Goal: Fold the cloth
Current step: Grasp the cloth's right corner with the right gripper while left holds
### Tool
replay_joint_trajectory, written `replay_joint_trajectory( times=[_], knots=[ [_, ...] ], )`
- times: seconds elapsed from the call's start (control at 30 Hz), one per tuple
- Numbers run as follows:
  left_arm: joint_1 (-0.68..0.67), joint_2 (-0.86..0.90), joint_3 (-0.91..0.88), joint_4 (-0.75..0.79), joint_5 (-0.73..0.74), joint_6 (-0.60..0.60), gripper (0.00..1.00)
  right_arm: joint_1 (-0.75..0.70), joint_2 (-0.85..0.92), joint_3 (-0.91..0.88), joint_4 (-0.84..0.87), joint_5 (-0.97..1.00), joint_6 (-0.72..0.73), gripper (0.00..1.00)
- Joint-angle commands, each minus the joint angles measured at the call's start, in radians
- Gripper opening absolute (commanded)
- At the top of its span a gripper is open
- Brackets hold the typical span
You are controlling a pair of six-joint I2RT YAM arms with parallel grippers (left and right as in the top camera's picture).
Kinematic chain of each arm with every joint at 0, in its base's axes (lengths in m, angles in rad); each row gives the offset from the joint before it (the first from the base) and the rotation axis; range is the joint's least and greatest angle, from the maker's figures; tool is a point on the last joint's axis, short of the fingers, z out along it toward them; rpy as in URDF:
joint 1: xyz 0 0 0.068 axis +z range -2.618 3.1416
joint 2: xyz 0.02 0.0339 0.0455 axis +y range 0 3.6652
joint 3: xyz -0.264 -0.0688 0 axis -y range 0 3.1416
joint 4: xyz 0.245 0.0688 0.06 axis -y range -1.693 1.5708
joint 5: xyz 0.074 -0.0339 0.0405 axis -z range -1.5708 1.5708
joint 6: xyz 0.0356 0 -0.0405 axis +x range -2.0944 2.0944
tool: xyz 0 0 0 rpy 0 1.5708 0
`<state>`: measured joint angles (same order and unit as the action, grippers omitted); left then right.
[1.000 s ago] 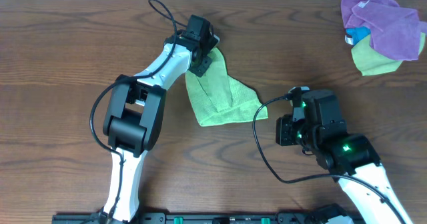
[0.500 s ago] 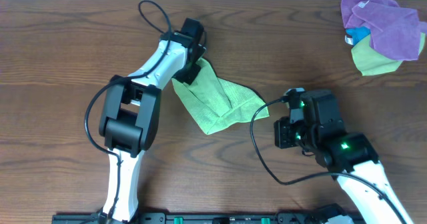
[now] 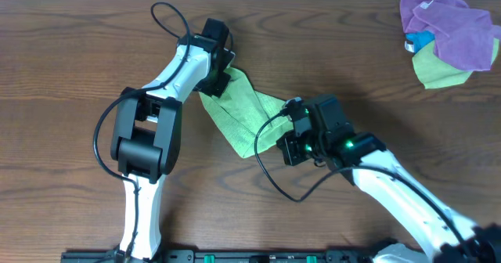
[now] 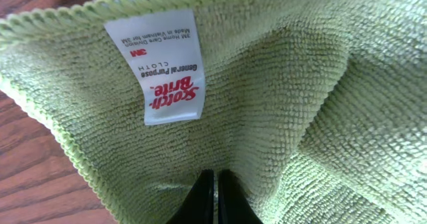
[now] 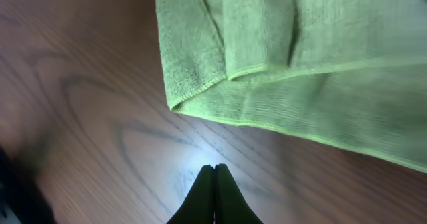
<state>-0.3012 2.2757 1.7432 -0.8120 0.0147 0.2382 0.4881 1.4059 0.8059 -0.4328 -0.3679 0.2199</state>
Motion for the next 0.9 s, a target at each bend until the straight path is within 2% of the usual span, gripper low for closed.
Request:
replay_joint_trajectory(
  times=[0.0, 0.37, 0.87],
  knots=[
    [0.007, 0.015, -0.026, 0.003, 0.058, -0.006, 0.06, 0.017, 0.066, 0.019, 0.014, -0.043, 0.011, 0.01],
    [0.006, 0.015, -0.026, 0.013, 0.100, -0.006, 0.06, 0.005, 0.185, 0.100, 0.036, 0.190, -0.023, 0.01],
    [0.006, 0.015, -0.026, 0.020, 0.117, -0.006, 0.06, -0.111, 0.288, 0.135, 0.021, 0.290, -0.072, 0.02]
  ],
)
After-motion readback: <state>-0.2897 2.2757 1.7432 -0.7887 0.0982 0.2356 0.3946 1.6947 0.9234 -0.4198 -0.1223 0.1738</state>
